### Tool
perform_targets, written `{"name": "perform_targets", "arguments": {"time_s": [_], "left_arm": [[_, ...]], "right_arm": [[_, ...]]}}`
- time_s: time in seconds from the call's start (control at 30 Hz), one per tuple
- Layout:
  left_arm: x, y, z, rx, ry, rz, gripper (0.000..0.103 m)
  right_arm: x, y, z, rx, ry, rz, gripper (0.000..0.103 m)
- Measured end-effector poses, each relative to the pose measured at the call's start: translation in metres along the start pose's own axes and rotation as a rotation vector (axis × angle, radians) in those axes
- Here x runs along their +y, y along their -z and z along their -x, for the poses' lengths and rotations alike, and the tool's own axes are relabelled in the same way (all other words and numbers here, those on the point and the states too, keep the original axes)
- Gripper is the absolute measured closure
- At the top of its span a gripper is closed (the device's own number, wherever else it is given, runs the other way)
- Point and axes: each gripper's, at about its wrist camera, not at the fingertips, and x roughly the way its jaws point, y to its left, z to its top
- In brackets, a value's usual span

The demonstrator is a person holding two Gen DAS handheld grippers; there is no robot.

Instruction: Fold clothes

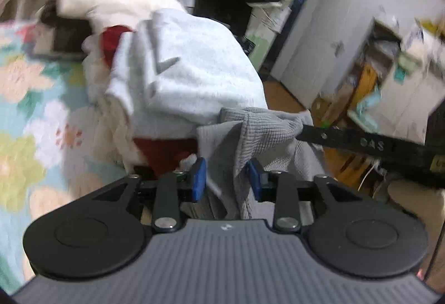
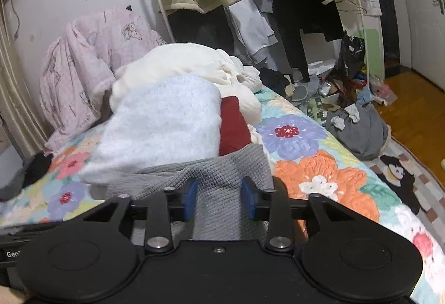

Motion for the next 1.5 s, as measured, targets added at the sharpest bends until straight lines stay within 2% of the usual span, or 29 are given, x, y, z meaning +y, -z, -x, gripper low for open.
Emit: {"name": "perform_targets", "arguments": {"time_s": [0.03, 0.1, 0.17, 0.27, 0.37, 0.43, 0.53, 0.63, 0.77, 0.9, 1.03, 1.1, 1.27, 1.37, 1.5], "left_arm": [[-0.002, 0.002, 0.009, -0.007, -0.004, -0.007, 0.059], [-0.007, 0.008, 0.027, -0.028, -0.027, -0.029, 0.05], [-0.015, 0.013, 0.047, -0.07, -0.061, -0.053, 0.029], [-0.028, 0.021, 0.068, -0.077, -0.147, -0.081, 0.01], [-0.041, 0.024, 0.08, 0.004, -0.293, -0.149, 0.008], [-0.043, 0.026, 0.092, 0.012, -0.304, -0.172, 0.007], [-0.041, 0.03, 0.11, 0.007, -0.29, -0.163, 0.007], [-0.044, 0.031, 0.119, 0.027, -0.273, -0.176, 0.006], [-0.052, 0.035, 0.12, 0.061, -0.248, -0.222, 0.006], [-0.056, 0.037, 0.118, 0.082, -0.228, -0.247, 0.006], [-0.055, 0.039, 0.116, 0.086, -0.124, -0.213, 0.006], [-0.059, 0.041, 0.115, 0.088, -0.096, -0.224, 0.006], [-0.07, 0.046, 0.113, 0.059, -0.079, -0.249, 0.006], [-0.074, 0.048, 0.112, 0.039, -0.07, -0.245, 0.0], [-0.077, 0.052, 0.115, 0.022, -0.042, -0.266, 0.0]], "right_arm": [[0.003, 0.001, 0.008, 0.0, 0.007, -0.004, 0.048], [0.011, 0.006, 0.024, 0.005, 0.01, 0.004, 0.045], [0.019, 0.013, 0.038, 0.024, 0.003, 0.025, 0.043], [0.032, 0.026, 0.06, 0.064, -0.005, 0.076, 0.041], [0.045, 0.038, 0.08, 0.099, 0.001, 0.137, 0.037], [0.053, 0.046, 0.093, 0.129, 0.011, 0.168, 0.034], [0.062, 0.052, 0.112, 0.158, 0.035, 0.14, 0.033], [0.071, 0.058, 0.124, 0.161, 0.059, 0.153, 0.025], [0.08, 0.062, 0.125, 0.166, 0.099, 0.208, 0.024], [0.085, 0.062, 0.121, 0.181, 0.118, 0.211, 0.023], [0.089, 0.064, 0.121, 0.184, 0.129, 0.232, 0.022], [0.089, 0.064, 0.121, 0.186, 0.131, 0.237, 0.021], [0.088, 0.064, 0.119, 0.194, 0.146, 0.237, 0.021], [0.086, 0.065, 0.118, 0.192, 0.17, 0.218, 0.021], [0.082, 0.067, 0.116, 0.207, 0.17, 0.202, 0.02]]}}
